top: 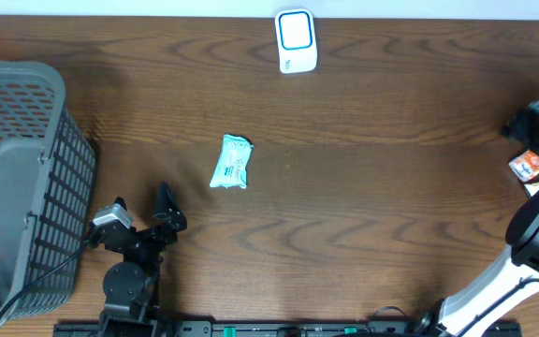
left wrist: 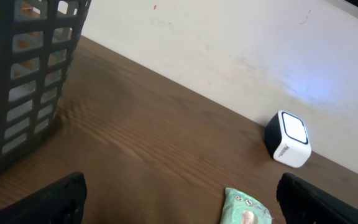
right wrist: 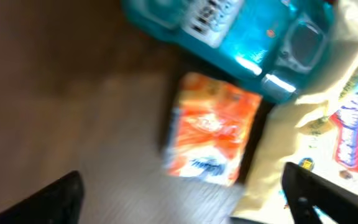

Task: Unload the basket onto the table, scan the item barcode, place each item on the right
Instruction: 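Carry the orange box right and drop it at the table edge, then move the right gripper over the green wipe pack and grasp it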

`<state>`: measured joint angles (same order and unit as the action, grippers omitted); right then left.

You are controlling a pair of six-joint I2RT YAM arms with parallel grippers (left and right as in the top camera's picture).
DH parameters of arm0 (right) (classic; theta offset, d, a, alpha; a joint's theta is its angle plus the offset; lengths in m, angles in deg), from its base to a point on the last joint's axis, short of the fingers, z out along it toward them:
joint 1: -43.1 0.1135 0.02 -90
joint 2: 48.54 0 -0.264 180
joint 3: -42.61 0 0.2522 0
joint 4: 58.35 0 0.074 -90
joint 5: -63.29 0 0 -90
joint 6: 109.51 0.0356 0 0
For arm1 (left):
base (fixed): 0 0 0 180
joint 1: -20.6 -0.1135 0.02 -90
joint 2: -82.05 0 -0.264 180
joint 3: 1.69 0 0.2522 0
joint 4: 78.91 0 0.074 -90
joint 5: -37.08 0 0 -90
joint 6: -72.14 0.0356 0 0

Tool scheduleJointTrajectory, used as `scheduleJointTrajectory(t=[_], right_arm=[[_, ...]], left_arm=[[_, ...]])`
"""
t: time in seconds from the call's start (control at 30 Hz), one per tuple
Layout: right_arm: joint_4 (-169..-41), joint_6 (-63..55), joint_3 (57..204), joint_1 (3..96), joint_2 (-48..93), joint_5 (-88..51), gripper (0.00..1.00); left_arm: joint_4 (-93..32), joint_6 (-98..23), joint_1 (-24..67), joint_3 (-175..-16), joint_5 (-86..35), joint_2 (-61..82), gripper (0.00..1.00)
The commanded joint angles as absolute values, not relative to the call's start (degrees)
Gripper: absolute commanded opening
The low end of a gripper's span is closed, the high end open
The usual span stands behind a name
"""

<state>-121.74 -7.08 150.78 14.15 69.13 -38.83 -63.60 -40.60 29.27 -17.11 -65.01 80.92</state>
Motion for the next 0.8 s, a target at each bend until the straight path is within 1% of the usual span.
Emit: scheduleJointTrajectory(t=[0.0,0.03,0.1,0.17,0.23,0.33,0.47,0.63,0.67,0.77], right_arm=[[-124.56,-1.20,156.83,15.40,61.65,-20.03,0.99],[-125.33,1.36,157.14,15.86,59.23,-8.27,0.99],[-125.81,3.15,157.12,16.84,57.63,4.16,0.99],[-127.01,3.41,157.12,18.85,57.17,14.02,0.99],[-128.87,3.39,156.92,21.98,57.24,18.59,0.99],[-130.40,3.37,155.35,28.45,57.24,18.81,0.99],[-127.62,3.37,151.81,39.53,57.48,16.80,0.99],[-118.27,3.45,146.04,53.52,57.57,6.57,0.99],[-114.44,5.86,143.15,59.42,57.59,2.24,0.99],[-108.45,9.86,138.93,66.89,57.59,-1.78,0.98]], left_arm=[[-61.70,-41.10,29.03,-15.92,-65.34,81.01,0.98],[-61.70,-41.10,29.03,-15.92,-65.34,81.01,0.98],[-61.70,-41.10,29.03,-15.92,-65.34,81.01,0.98],[-61.70,-41.10,29.03,-15.92,-65.34,81.01,0.98],[-61.70,-41.10,29.03,-15.92,-65.34,81.01,0.98],[-61.70,-41.10,29.03,-15.92,-65.34,81.01,0.98],[-61.70,-41.10,29.03,-15.92,-65.34,81.01,0.98],[-61.70,-41.08,29.03,-15.92,-65.34,81.01,0.98],[-61.70,-41.10,29.03,-15.92,-65.34,81.01,0.98],[-61.70,-41.10,29.03,-15.92,-65.34,81.01,0.98]])
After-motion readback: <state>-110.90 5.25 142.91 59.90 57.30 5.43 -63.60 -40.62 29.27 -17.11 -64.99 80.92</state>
